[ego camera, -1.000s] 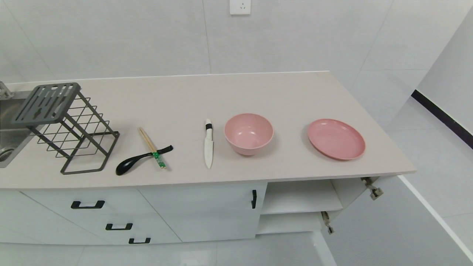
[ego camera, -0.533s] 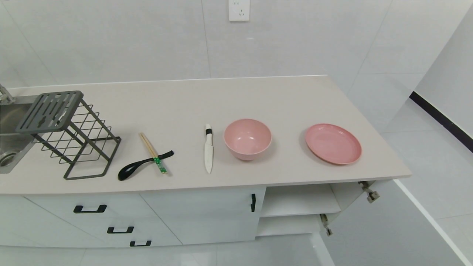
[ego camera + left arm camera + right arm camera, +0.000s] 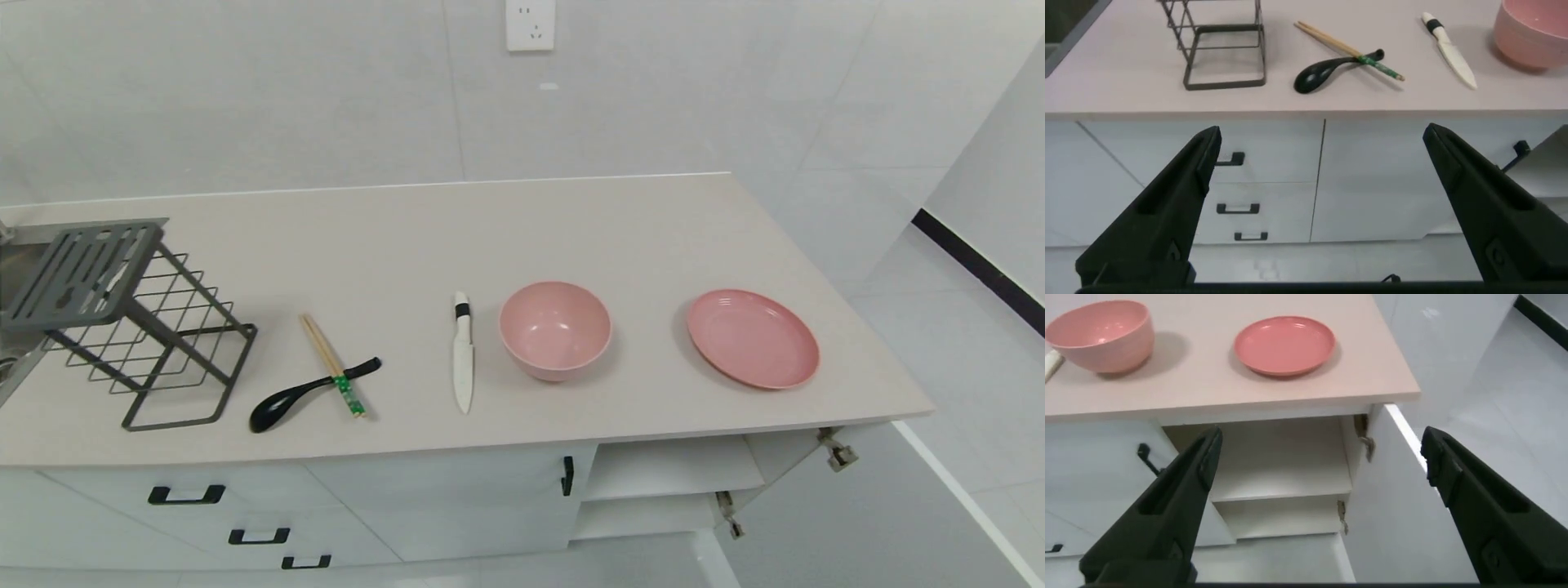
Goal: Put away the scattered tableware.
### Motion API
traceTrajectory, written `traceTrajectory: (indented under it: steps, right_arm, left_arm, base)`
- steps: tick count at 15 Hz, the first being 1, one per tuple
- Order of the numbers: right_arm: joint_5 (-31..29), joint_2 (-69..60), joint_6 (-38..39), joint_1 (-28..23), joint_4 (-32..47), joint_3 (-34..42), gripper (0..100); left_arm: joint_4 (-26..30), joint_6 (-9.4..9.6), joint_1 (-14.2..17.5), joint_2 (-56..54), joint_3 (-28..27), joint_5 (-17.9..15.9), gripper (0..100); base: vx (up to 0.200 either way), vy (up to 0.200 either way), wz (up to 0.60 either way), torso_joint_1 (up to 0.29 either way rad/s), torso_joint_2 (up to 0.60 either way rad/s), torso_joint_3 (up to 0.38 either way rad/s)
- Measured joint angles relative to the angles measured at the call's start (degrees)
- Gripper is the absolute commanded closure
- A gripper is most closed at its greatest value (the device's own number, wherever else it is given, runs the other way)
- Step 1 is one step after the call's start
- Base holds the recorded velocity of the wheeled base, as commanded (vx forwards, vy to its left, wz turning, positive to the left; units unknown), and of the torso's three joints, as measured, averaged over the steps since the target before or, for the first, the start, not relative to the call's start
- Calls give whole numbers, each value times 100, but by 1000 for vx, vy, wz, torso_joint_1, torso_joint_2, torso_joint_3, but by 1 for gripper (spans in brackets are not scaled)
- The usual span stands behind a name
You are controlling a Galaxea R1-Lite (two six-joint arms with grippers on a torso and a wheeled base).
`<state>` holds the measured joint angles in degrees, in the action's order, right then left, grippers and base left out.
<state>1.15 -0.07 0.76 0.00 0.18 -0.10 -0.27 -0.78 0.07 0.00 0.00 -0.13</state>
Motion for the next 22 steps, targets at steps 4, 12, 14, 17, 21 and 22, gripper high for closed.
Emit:
traceTrajectory:
  steps: [4,12,14,17,21,22]
  right_arm:
    - [-6,0,4,0,-2,0,0]
    - [-6,0,2,0,0,0,0]
    - [-9,0,-5,-2,0,0,0]
    - [-9,0,-2,0,0,0,0]
    - [-6,0,-5,-2,-2,0,0]
    - [-6,0,-5,-2,-2,0,0]
  left_arm:
    - [2,0,4,0,0,-2,0]
    - [2,-12,0,0,0,4,0]
    - [5,-33,-2,0,0,13,0]
    - [2,-33,0,0,0,40,0]
    - [9,94,0,0,0,6,0]
    - [11,127,-5,0,0,-5,0]
  base:
    - [100,0,0,0,0,1]
    - [75,0,0,-4,-1,1]
    - [0,0,0,0,0,0]
    - [0,-133,0,2,2,-3]
    - [0,0,0,0,0,0]
    - [0,0,0,0,0,0]
